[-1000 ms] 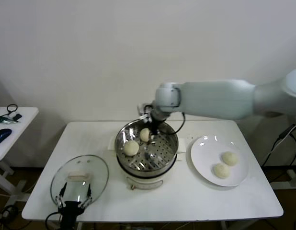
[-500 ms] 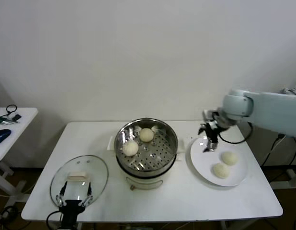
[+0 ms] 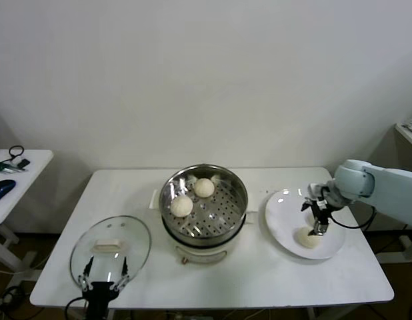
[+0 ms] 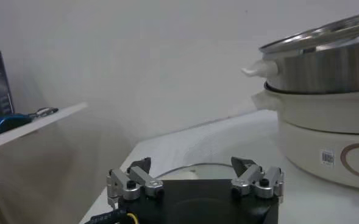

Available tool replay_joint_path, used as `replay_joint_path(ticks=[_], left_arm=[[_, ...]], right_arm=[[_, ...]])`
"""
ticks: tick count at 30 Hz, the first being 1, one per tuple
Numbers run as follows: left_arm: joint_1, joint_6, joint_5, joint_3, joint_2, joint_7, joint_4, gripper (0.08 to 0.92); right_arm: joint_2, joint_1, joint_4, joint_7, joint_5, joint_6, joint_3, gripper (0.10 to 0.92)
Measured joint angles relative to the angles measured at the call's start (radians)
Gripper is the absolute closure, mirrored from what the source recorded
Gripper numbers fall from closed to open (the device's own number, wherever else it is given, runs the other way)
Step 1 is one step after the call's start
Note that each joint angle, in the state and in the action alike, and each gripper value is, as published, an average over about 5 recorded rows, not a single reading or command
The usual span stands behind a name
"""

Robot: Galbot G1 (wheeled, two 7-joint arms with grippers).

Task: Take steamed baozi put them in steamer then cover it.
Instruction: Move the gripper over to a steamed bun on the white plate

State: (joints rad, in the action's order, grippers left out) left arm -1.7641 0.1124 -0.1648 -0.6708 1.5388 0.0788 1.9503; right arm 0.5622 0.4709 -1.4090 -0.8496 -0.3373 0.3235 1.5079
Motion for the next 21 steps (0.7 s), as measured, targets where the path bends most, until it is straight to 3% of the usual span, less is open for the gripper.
replay_joint_path(ticks=[21], left_arm=[[0.006,0.004,-0.012,0.01,0.006,0.01,-0.022,0.177]], right_arm=[[0.023,-0.234,0.099,0.017,0.082,0.005,-0.175,0.231]])
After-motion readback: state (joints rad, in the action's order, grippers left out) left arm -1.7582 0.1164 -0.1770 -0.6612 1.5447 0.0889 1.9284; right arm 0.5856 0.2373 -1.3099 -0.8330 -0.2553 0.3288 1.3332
